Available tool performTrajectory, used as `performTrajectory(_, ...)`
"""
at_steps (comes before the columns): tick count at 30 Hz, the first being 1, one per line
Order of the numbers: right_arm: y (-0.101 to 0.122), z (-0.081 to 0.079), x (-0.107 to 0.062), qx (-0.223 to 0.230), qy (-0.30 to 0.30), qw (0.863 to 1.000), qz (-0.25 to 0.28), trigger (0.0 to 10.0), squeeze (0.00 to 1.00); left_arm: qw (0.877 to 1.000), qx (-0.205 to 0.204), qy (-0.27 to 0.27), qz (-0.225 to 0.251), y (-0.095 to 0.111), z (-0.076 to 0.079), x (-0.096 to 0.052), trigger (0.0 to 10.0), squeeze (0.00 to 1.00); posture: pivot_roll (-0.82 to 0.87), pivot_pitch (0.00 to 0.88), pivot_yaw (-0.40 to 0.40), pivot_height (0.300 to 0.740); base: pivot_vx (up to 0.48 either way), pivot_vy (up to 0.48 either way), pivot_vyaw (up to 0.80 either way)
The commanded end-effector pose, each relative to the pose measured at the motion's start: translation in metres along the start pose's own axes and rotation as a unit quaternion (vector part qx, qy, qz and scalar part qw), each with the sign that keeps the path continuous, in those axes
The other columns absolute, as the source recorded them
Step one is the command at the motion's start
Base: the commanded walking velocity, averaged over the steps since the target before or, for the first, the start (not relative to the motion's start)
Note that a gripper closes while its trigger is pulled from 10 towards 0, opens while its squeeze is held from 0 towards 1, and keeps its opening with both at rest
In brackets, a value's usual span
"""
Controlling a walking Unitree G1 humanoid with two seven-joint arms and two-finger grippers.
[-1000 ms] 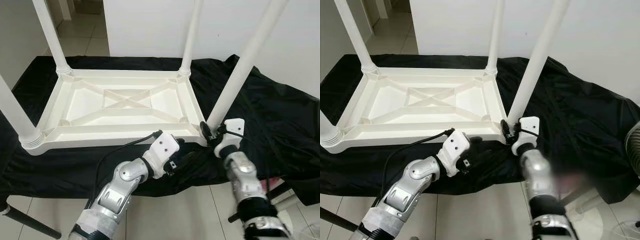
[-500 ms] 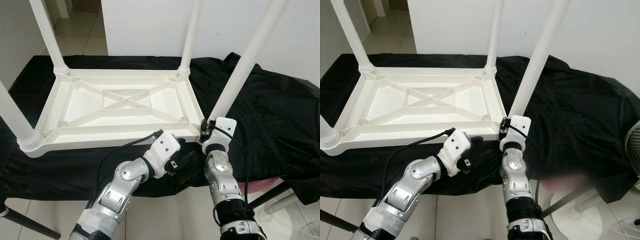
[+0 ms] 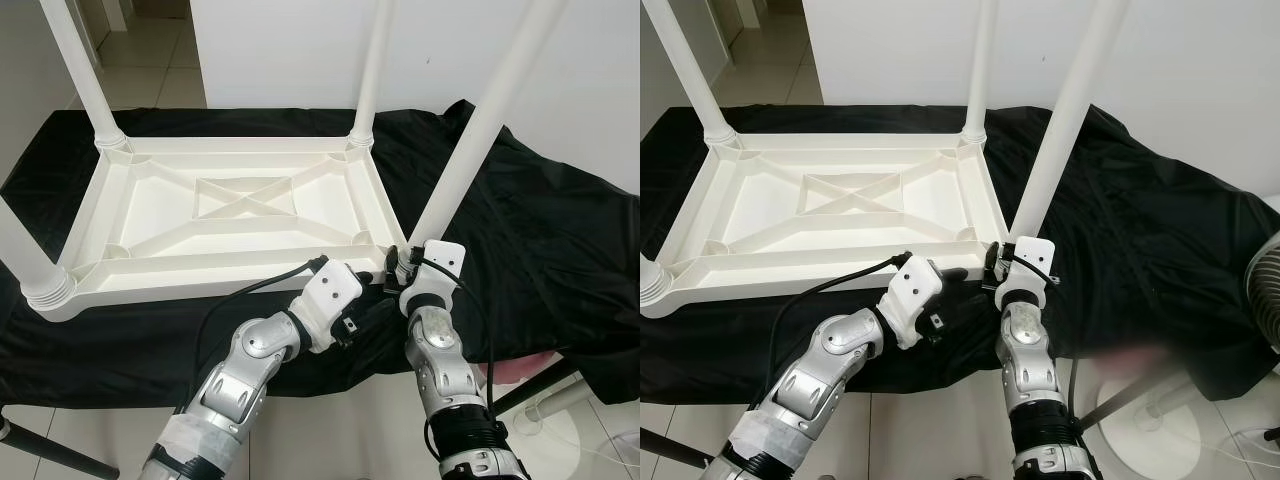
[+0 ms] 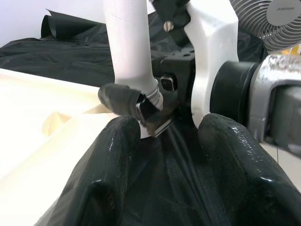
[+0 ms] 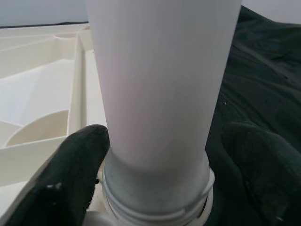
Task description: Building children table
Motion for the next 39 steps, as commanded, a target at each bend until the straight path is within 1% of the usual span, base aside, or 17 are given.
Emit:
performTrajectory(1, -0.001, 0.000, -0.003, 0.002, 0.011, 1.000, 0.001, 10.0, 1.00, 1.000, 0.000, 0.018, -0.007, -0.004, -0.002, 0.001, 10.0, 0.00, -0.07, 0.059, -0.044, 0.740, 0.000, 0.000, 0.00)
performTrajectory(2, 0.002, 0.001, -0.003, 0.007, 0.034, 0.999, 0.007, 10.0, 0.74, 1.000, 0.000, 0.018, -0.007, -0.004, -0.003, 0.001, 10.0, 0.00, -0.08, 0.059, -0.043, 0.740, 0.000, 0.000, 0.00)
performTrajectory(3, 0.004, 0.003, -0.003, 0.009, 0.058, 0.998, 0.011, 10.0, 0.00, 1.000, 0.000, 0.018, -0.007, -0.003, -0.003, 0.001, 10.0, 0.00, -0.08, 0.059, -0.043, 0.740, 0.000, 0.000, 0.00)
performTrajectory(4, 0.005, 0.005, -0.003, 0.009, 0.082, 0.997, 0.013, 10.0, 0.00, 1.000, 0.001, 0.018, -0.007, -0.004, -0.003, 0.001, 10.0, 0.00, -0.08, 0.058, -0.042, 0.740, 0.000, 0.000, 0.00)
performTrajectory(6, 0.006, 0.006, -0.003, 0.008, 0.097, 0.995, 0.013, 10.0, 0.00, 1.000, 0.001, 0.018, -0.008, -0.004, -0.003, 0.001, 10.0, 0.00, -0.08, 0.058, -0.041, 0.740, 0.000, 0.000, 0.00)
performTrajectory(7, 0.007, 0.009, -0.002, -0.001, 0.125, 0.992, 0.014, 10.0, 0.00, 1.000, 0.001, 0.018, -0.007, -0.004, -0.004, 0.001, 10.0, 0.00, -0.08, 0.058, -0.042, 0.740, 0.000, 0.000, 0.00)
performTrajectory(8, 0.007, 0.009, -0.002, -0.001, 0.125, 0.992, 0.014, 10.0, 0.00, 1.000, 0.001, 0.018, -0.007, -0.004, -0.004, 0.001, 10.0, 0.00, -0.08, 0.058, -0.042, 0.740, 0.000, 0.000, 0.00)
performTrajectory(9, 0.008, 0.013, -0.002, -0.021, 0.155, 0.988, 0.017, 10.0, 0.00, 1.000, 0.001, 0.017, -0.007, -0.003, -0.004, 0.001, 10.0, 0.00, -0.08, 0.058, -0.040, 0.740, 0.000, 0.000, 0.00)
performTrajectory(12, 0.008, 0.017, -0.001, -0.034, 0.181, 0.983, 0.015, 10.0, 0.00, 1.000, 0.001, 0.017, -0.007, -0.003, -0.004, 0.002, 10.0, 0.00, -0.08, 0.058, -0.040, 0.740, 0.000, 0.000, 0.00)
performTrajectory(13, 0.008, 0.020, 0.000, -0.049, 0.208, 0.977, 0.013, 10.0, 0.00, 1.000, 0.001, 0.016, -0.007, -0.003, -0.003, 0.002, 10.0, 0.00, -0.08, 0.057, -0.040, 0.740, 0.000, 0.000, 0.00)
performTrajectory(14, 0.008, 0.020, 0.000, -0.049, 0.208, 0.977, 0.013, 10.0, 0.00, 1.000, 0.001, 0.016, -0.007, -0.003, -0.003, 0.002, 10.0, 0.00, -0.08, 0.057, -0.040, 0.740, 0.000, 0.000, 0.00)
performTrajectory(17, 0.011, 0.025, 0.003, -0.063, 0.245, 0.967, 0.008, 10.0, 0.00, 1.000, 0.000, 0.016, -0.006, -0.003, -0.003, 0.003, 10.0, 0.00, -0.08, 0.056, -0.041, 0.740, 0.000, 0.000, 0.00)
performTrajectory(19, 0.015, 0.028, 0.009, -0.080, 0.284, 0.956, 0.005, 10.0, 0.00, 1.000, 0.002, 0.016, -0.005, -0.003, -0.004, 0.004, 10.0, 0.00, -0.08, 0.050, -0.042, 0.740, 0.000, 0.000, 0.00)
performTrajectory(25, 0.015, 0.029, 0.012, -0.084, 0.297, 0.951, 0.001, 10.0, 0.00, 1.000, 0.002, 0.017, -0.005, -0.003, -0.004, 0.004, 10.0, 0.00, -0.08, 0.050, -0.042, 0.740, 0.000, 0.000, 0.00)
performTrajectory(27, 0.014, 0.024, 0.015, -0.095, 0.316, 0.944, -0.004, 10.0, 0.00, 1.000, 0.005, 0.018, -0.004, -0.002, -0.006, 0.006, 10.0, 0.00, -0.07, 0.038, -0.045, 0.740, 0.000, 0.000, 0.00)
performTrajectory(33, 0.010, 0.014, 0.016, -0.098, 0.340, 0.935, -0.010, 10.0, 0.00, 1.000, 0.008, 0.015, -0.003, -0.002, -0.004, 0.007, 10.0, 0.00, -0.07, 0.036, -0.046, 0.740, 0.000, 0.000, 0.00)
performTrajectory(39, 0.012, 0.010, 0.019, -0.096, 0.348, 0.933, -0.006, 10.0, 0.00, 1.000, 0.009, 0.012, -0.005, -0.002, -0.003, 0.006, 10.0, 0.00, -0.06, 0.038, -0.039, 0.740, 0.000, 0.000, 0.00)
Point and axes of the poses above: a point about 5 cm out from each wrist's last joint towards the gripper, its own x axis pointing out of the wrist towards the gripper, its own y axis along the axis of the wrist's last joint, z = x × y, the point moved 3 cm from there along x, pointing out of the wrist towards the gripper, and after that the axes turned 1 degree about x, right-handed, at the moved point
